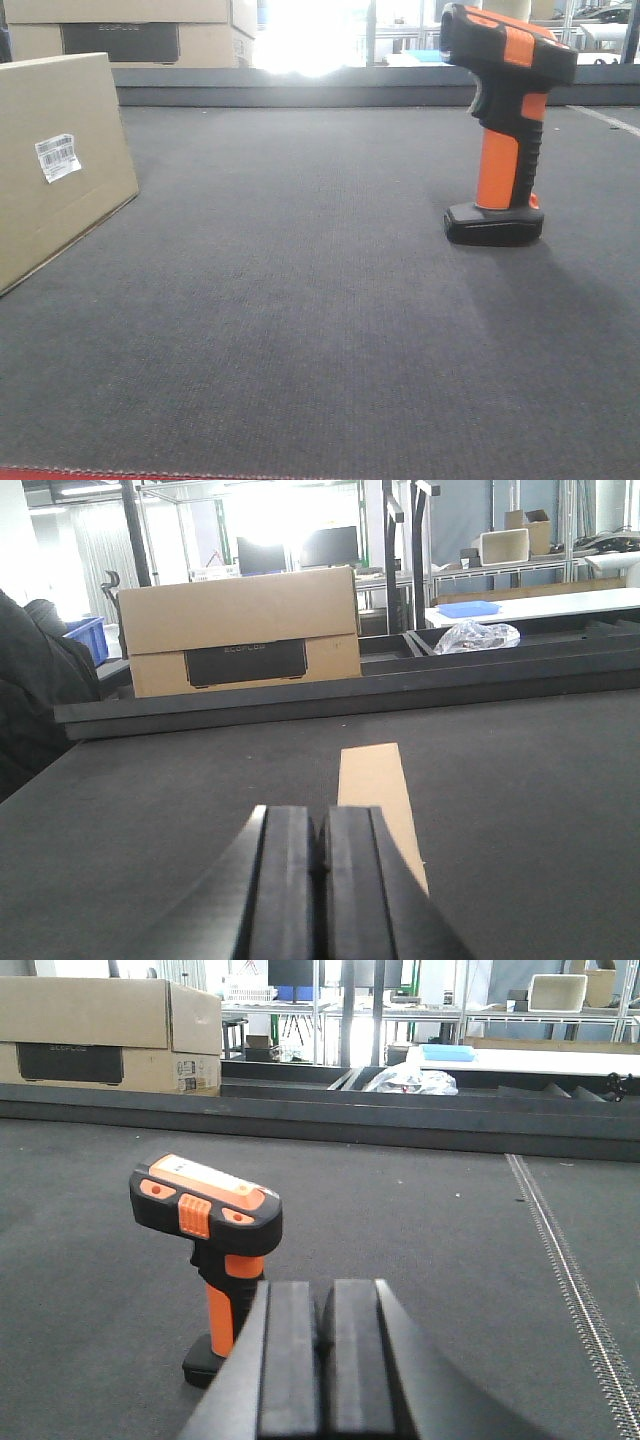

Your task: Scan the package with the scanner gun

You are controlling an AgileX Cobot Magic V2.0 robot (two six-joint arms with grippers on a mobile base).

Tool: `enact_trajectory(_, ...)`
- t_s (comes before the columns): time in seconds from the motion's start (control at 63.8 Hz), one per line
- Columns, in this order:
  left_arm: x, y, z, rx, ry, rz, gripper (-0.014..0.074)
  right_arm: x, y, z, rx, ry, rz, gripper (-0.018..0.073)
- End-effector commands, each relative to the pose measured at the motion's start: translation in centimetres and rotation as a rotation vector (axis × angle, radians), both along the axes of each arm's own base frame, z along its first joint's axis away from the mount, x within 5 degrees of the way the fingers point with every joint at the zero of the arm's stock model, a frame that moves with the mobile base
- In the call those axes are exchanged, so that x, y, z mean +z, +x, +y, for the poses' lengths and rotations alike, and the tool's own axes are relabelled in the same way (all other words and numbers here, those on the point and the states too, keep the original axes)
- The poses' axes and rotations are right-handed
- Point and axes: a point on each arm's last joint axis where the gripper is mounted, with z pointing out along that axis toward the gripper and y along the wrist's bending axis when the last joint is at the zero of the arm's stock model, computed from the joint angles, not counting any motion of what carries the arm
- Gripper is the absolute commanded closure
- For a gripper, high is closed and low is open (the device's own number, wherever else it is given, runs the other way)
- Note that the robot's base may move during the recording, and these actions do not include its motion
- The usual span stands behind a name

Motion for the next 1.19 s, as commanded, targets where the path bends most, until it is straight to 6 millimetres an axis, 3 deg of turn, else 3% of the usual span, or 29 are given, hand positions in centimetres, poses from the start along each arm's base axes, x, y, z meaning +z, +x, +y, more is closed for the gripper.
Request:
enact_trajectory(0.0,-0.5,-0.4,0.0,-0.008,-0.035,-0.008,0.0707,0.2,-0.1,-0.1,-0.01,0.005,-0.019,0.0711)
enact_trajectory(0.282,-6.7,-1.6,0.1,-0.005,-0.075,0.038,0.0707,0.2,-0.1,-0.1,-0.01,0.005,-0.019,0.0711)
enact_trajectory(0.455,-10.8,-1.4,0.0,-0.002,-0.074,0.115,0.0707,0.2,-0.1,-0.1,-0.01,0.005,-0.019,0.0711)
enact_trajectory(1.176,-10.6,-1.4,0.0,-0.004,-0.074,0.086,0.0707,0.2,-0.1,-0.1,-0.01,0.005,-0.017,0.0711)
